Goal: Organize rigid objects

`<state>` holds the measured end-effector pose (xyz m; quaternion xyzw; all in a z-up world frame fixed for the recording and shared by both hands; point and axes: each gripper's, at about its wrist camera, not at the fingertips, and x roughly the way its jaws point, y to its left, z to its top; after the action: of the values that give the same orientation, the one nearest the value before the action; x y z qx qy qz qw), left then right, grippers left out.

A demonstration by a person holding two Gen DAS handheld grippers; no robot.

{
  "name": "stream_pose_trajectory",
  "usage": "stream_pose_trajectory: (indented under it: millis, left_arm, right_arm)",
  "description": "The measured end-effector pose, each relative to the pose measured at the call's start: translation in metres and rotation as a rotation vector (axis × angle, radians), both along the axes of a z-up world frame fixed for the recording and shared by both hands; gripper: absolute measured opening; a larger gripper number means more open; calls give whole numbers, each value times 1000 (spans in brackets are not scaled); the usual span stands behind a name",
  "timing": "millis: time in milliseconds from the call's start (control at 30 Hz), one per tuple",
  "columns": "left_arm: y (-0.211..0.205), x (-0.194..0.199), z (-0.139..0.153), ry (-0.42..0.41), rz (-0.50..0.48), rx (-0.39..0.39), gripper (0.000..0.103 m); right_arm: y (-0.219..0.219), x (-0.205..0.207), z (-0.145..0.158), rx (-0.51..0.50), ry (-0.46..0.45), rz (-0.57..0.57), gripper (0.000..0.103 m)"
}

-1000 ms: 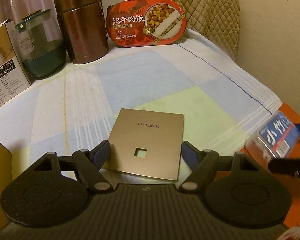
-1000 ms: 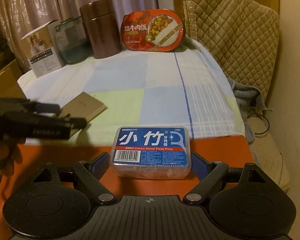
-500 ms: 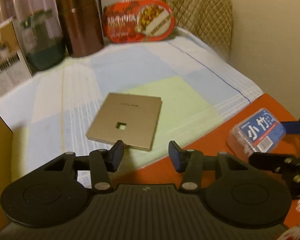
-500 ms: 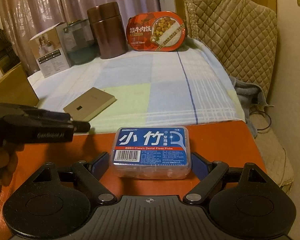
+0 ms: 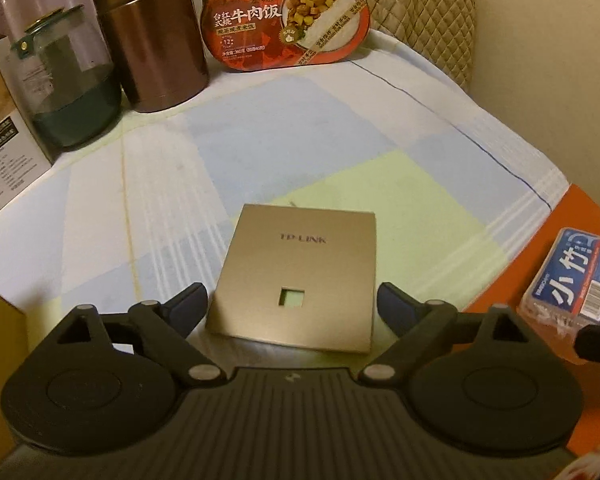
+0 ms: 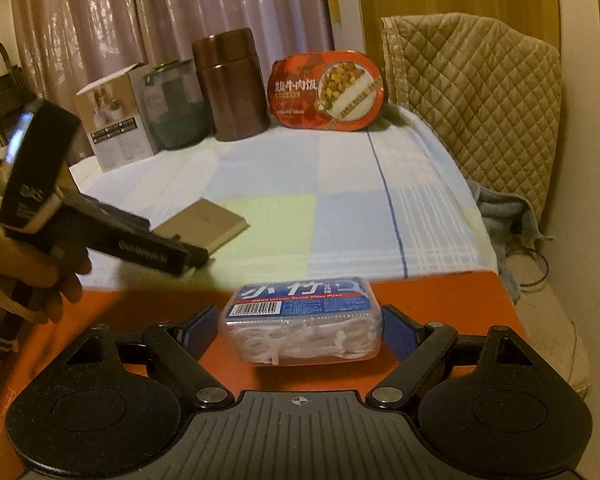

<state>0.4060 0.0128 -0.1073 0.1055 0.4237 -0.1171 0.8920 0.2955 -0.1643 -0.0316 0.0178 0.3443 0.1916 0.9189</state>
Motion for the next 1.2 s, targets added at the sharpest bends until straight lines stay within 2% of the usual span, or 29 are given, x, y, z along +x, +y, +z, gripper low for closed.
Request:
stream_pose_trajectory:
  millis: [133,233,367,567,633,700,733,800,900,1200]
  left_arm:
    - [5,8,-2,30,59,-65,88]
    - [-2,0,1,44,79,-60,87]
    - [-17,-31,9,30,82,-45,87]
    - [-24,-94,16,-44,120,-13,87]
    - [-18,-113,13,-46,159,-36,87]
    - [-13,-127,8,-48,181,-92,87]
    - [-10,-131,5,-54,188,-116,87]
    - [-6,-139,-2,-62,183,-130,87]
    - [-2,-144,-6,-105,137,-114,87]
    - [-2,-133,-8,-91,110,-117,88]
  right_arm:
    - [-4,3,0,-7,-1,-20,83]
    - [-7,3,-4,-25,1,-26,83]
    - [-8,-2,-11,-36,13,-27,83]
    - [-8,-18,-14,-71,10,-23,83]
    - [-7,-26,-15,-98,3,-14,83]
    - [-5,-32,-19,-123,17,-2,83]
    - [-5,-33,-22,-131,34,2,83]
    - [-5,-39,-26,-156,12,11,83]
    - [-6,-43,-29,-162,-10,5,84]
    - [1,-41,-30,-142,-66,-44,89]
